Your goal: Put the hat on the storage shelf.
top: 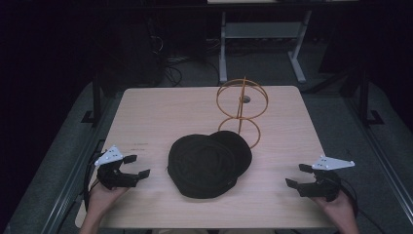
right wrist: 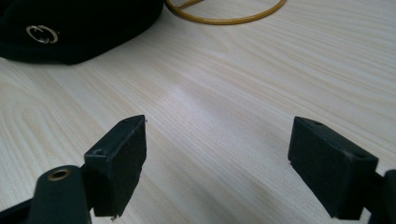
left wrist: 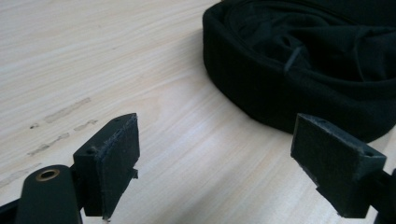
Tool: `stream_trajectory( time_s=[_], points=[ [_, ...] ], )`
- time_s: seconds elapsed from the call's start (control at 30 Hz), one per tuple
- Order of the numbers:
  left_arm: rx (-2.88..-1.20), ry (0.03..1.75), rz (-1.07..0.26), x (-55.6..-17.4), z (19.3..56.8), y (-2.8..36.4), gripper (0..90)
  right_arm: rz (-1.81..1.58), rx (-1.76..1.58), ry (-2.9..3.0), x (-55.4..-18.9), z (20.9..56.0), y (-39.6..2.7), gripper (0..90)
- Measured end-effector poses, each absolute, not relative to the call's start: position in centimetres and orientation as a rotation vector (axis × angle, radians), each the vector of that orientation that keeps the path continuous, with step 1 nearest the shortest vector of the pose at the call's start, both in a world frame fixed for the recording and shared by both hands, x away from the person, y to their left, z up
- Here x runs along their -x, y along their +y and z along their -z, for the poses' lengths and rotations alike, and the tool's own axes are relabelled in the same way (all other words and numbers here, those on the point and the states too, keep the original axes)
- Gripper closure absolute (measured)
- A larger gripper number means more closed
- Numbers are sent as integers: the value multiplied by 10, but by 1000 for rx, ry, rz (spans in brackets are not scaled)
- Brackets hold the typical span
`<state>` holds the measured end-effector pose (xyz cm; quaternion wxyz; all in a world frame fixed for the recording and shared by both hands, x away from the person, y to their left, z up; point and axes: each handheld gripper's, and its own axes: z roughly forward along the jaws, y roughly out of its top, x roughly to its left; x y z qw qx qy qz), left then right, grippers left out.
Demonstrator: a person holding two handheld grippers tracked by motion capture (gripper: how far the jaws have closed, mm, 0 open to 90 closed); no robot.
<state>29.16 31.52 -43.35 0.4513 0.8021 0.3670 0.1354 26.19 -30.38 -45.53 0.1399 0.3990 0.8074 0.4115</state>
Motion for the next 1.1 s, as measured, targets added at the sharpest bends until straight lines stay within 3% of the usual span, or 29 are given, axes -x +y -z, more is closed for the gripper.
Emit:
stream_trajectory(
  time_s=[0.8,1.1],
  points=[
    [-1982,927,-324,-293,437,317,153,-1216,-1074,2409,-264,439,-268,159],
    [-1966,934,-340,-292,437,318,153,-1222,-951,2440,-266,415,-248,151]
  ],
)
